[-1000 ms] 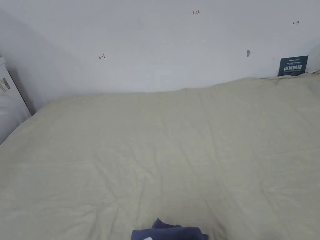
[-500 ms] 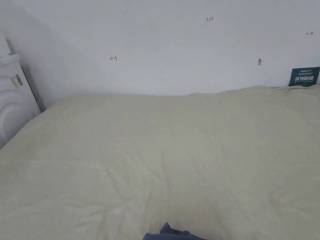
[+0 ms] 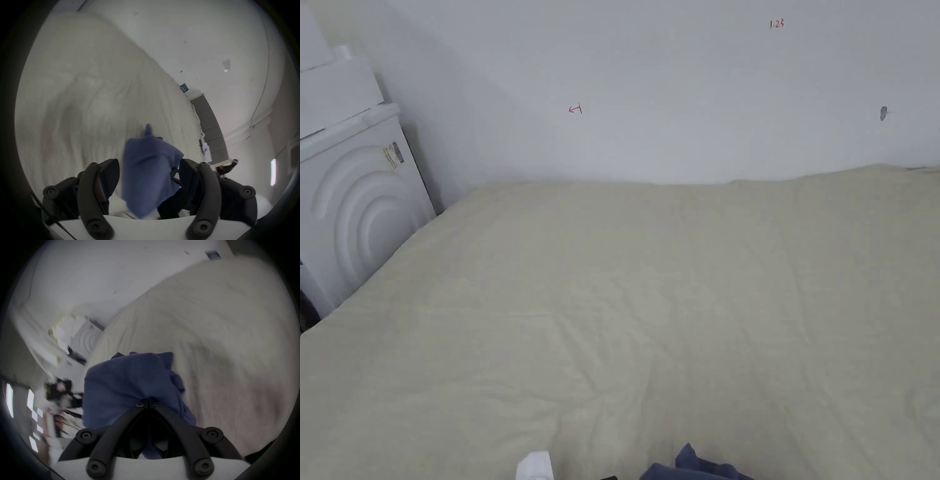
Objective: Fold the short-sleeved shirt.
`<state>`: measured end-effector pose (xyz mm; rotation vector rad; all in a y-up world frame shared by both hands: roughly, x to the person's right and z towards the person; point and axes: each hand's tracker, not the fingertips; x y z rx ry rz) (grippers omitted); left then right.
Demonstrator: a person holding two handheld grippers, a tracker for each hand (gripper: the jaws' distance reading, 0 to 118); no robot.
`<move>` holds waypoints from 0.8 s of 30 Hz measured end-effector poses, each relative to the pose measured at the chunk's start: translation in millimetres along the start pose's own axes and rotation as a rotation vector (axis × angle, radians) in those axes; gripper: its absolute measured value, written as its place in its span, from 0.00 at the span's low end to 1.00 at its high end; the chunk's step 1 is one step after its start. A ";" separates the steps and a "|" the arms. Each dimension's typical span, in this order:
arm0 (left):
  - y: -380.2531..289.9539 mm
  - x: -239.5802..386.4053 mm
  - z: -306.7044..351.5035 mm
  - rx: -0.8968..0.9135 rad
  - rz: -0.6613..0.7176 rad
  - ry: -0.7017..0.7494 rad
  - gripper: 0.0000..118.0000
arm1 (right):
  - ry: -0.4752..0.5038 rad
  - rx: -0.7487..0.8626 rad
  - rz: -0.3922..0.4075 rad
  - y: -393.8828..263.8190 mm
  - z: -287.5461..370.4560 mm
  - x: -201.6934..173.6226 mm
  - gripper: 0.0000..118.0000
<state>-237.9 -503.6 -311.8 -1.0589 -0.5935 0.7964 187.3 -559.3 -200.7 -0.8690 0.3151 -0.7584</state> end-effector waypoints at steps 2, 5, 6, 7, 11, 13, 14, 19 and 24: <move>8.9 -13.0 -19.2 -0.066 0.008 -0.025 0.80 | 0.021 0.005 -0.118 1.1 6.2 9.8 0.00; 8.6 -3.0 -42.4 -0.103 -0.048 -0.018 0.82 | -0.032 0.006 0.065 1.0 7.3 -1.0 0.00; 8.4 2.2 -48.2 -0.108 -0.065 -0.065 0.82 | -0.046 0.003 0.106 0.0 8.7 -7.8 0.00; 8.4 8.7 -56.0 -0.126 -0.081 -0.091 0.82 | -0.044 0.006 0.096 1.0 8.6 -9.4 0.00; 5.6 25.8 -87.0 -0.223 -0.211 -0.011 0.80 | -0.045 0.005 0.081 0.7 6.9 -9.4 0.00; 1.9 39.8 -91.1 -0.229 -0.310 0.105 0.54 | -0.051 0.007 0.087 0.5 8.2 -11.3 0.00; 3.4 41.2 -88.5 -0.219 -0.327 0.130 0.43 | -0.053 0.008 0.091 0.5 10.3 -14.2 0.00; 15.1 35.7 -67.5 -0.196 -0.238 0.021 0.31 | -0.050 0.039 0.122 4.1 24.5 -35.4 0.00; 50.9 14.5 -0.7 -0.082 -0.179 -0.011 0.31 | -0.011 0.081 0.139 11.2 42.0 -54.8 0.00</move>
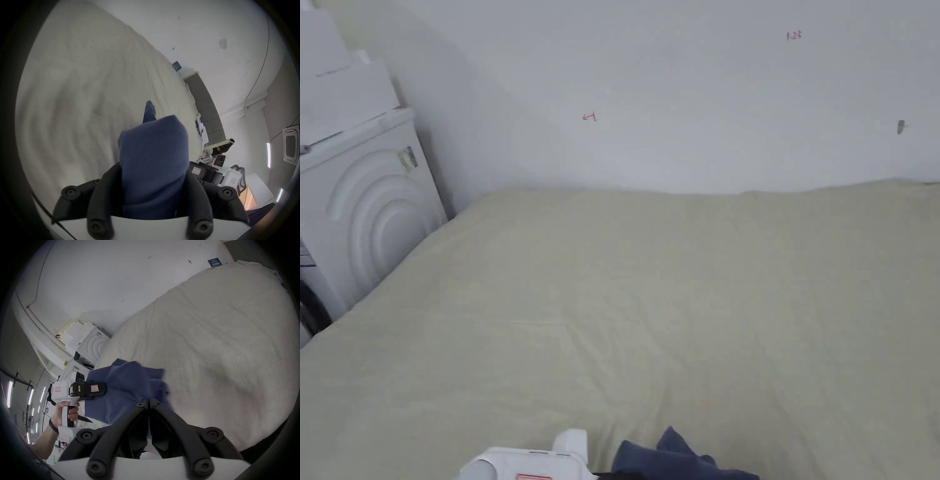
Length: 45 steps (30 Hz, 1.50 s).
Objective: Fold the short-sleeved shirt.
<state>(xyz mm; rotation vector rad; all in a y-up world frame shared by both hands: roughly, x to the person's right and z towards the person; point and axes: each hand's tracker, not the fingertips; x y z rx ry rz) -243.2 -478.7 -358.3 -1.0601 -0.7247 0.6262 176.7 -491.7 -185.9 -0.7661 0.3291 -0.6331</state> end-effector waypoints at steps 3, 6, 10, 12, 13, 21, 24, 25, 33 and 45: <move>24.9 -33.5 73.9 0.091 0.011 0.046 0.31 | 0.010 0.024 -0.008 4.5 4.8 -5.6 0.00; 51.8 -70.1 146.4 0.152 0.044 0.157 0.31 | -0.065 0.071 0.064 10.1 7.7 -13.2 0.00; 83.8 -123.4 209.7 0.172 0.073 0.250 0.31 | -0.140 0.080 0.156 19.3 11.9 -19.3 0.00; 93.1 -156.1 223.3 0.177 0.127 0.252 0.31 | -0.142 0.080 0.137 23.4 14.2 -17.5 0.00; 98.0 -176.9 229.3 0.189 0.160 0.300 0.31 | -0.144 0.079 0.124 25.8 15.1 -15.9 0.00; 67.5 -190.8 234.2 0.218 0.198 0.338 0.62 | -0.146 0.068 0.072 41.9 21.3 -2.5 0.00; 53.0 -171.9 277.8 0.251 0.209 0.505 0.77 | -0.155 0.115 0.096 48.9 38.3 0.0 0.00; 64.5 -211.5 313.8 0.276 0.202 0.572 0.77 | -0.160 0.132 0.106 51.9 44.9 2.0 0.00; 36.7 3.1 298.0 0.537 -0.235 0.499 0.67 | -0.170 0.288 0.184 77.7 93.3 -5.5 0.00; -53.4 187.5 117.4 0.704 -0.504 0.486 0.31 | -0.197 0.396 0.476 95.1 121.8 -69.5 0.00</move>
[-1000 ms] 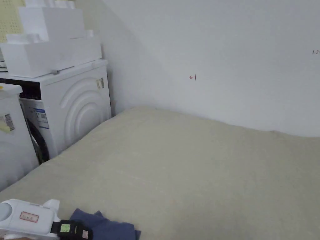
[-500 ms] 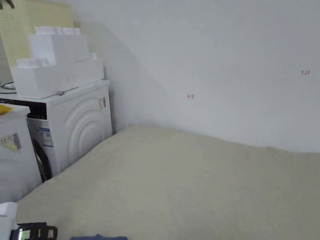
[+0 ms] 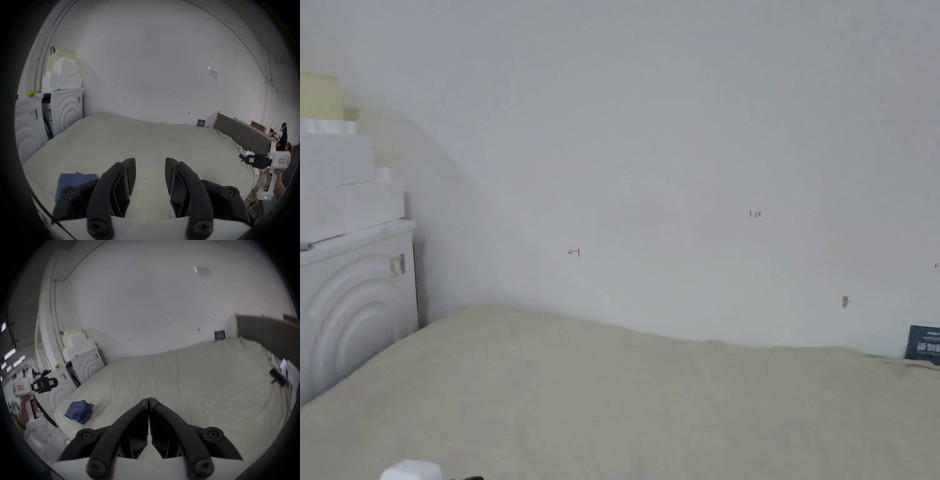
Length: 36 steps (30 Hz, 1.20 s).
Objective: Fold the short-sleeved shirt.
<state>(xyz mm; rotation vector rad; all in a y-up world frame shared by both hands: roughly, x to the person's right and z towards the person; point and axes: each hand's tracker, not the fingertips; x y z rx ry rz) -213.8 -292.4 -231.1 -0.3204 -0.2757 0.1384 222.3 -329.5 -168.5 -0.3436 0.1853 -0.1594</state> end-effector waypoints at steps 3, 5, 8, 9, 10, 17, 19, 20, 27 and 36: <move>-13.5 28.9 0.1 0.019 -0.005 0.003 0.15 | -0.039 0.026 0.074 -0.6 5.6 -13.6 0.00; -19.4 40.5 0.8 0.028 -0.039 0.007 0.12 | -0.058 0.033 0.118 -4.0 5.7 -19.1 0.00; -31.2 52.6 -0.9 0.003 -0.094 0.075 0.06 | -0.099 0.031 0.129 -14.0 3.6 -22.8 0.00; -36.5 53.9 -1.8 0.003 -0.107 0.075 0.04 | -0.111 0.028 0.130 -17.5 2.0 -22.2 0.00; -43.3 54.9 -3.5 0.000 -0.113 0.077 0.03 | -0.128 0.026 0.124 -22.8 1.5 -22.2 0.00; -56.6 50.2 -6.2 -0.046 -0.129 0.092 0.00 | -0.166 0.000 0.089 -35.1 1.8 -14.7 0.00; -53.6 47.0 -7.0 -0.048 -0.123 0.089 0.00 | -0.168 -0.005 0.088 -35.2 1.2 -14.6 0.00; -52.5 48.1 -5.4 -0.045 -0.123 0.096 0.00 | -0.169 -0.006 0.086 -35.3 0.7 -15.1 0.00; -48.8 46.4 -5.8 -0.038 -0.143 0.107 0.00 | -0.165 -0.009 0.106 -34.9 -3.2 -22.4 0.01; -29.2 44.6 6.3 0.019 -0.143 0.126 0.65 | -0.179 0.035 0.144 -21.5 2.8 -29.0 0.75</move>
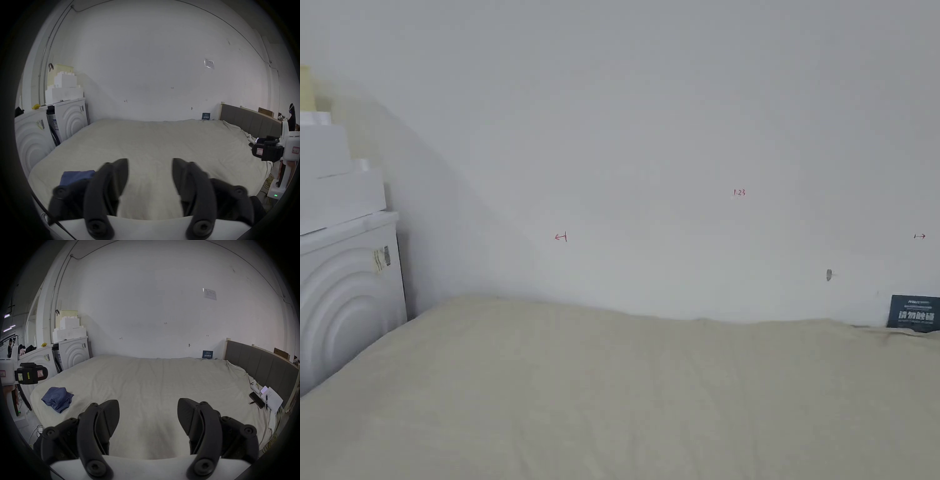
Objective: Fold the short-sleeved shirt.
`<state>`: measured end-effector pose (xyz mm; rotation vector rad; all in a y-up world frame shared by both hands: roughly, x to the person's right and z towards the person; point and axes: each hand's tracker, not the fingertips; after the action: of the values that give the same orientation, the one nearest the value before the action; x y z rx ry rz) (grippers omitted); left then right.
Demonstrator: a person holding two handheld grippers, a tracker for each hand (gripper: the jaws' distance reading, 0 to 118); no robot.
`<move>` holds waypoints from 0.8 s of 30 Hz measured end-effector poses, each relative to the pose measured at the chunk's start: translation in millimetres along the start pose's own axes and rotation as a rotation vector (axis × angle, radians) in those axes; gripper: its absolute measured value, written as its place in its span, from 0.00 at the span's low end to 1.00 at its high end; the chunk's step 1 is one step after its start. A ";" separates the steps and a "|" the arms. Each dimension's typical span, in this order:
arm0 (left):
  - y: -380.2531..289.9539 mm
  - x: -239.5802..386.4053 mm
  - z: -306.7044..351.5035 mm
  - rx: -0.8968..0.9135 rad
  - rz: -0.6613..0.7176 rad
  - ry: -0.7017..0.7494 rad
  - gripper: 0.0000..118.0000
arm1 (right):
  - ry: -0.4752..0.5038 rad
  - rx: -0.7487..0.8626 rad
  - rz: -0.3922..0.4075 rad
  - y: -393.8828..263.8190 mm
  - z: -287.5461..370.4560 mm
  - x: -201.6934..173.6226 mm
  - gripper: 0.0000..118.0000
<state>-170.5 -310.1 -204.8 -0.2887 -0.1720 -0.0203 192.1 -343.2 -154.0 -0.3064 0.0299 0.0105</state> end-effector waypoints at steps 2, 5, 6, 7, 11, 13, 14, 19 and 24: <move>0.0 -1.4 0.0 0.008 0.004 0.001 0.93 | -0.010 -0.003 -0.004 -0.1 -0.2 0.1 0.90; -4.9 -4.4 0.6 0.045 0.048 -0.024 1.00 | -0.009 -0.001 -0.005 -6.1 -3.0 1.2 0.97; -5.7 -3.6 -1.3 0.023 0.027 -0.013 1.00 | -0.012 -0.005 0.001 -7.1 -3.5 0.6 0.97; -6.4 -2.5 -3.7 -0.003 0.014 -0.011 1.00 | -0.019 -0.010 0.005 -8.2 -3.9 0.0 0.97; -9.1 1.4 -5.2 -0.008 -0.017 -0.012 1.00 | -0.025 -0.012 0.016 -9.6 -3.4 -0.2 0.97; -8.9 5.4 -6.0 -0.016 -0.028 -0.010 1.00 | -0.031 -0.015 0.012 -9.4 -4.1 0.4 0.97; -8.2 5.1 -6.3 -0.017 -0.028 -0.009 1.00 | -0.033 -0.012 0.009 -9.2 -4.2 0.6 0.97; -4.4 5.3 -5.1 -0.013 -0.031 0.001 1.00 | -0.038 0.001 -0.003 -5.6 -2.5 1.8 0.97; 1.0 4.3 7.0 -0.030 -0.028 0.026 1.00 | -0.043 0.001 -0.006 7.1 7.8 -0.6 0.97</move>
<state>-167.4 -307.1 -197.7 -0.3159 -0.1498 -0.0542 191.6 -334.0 -148.7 -0.3047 -0.0138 0.0112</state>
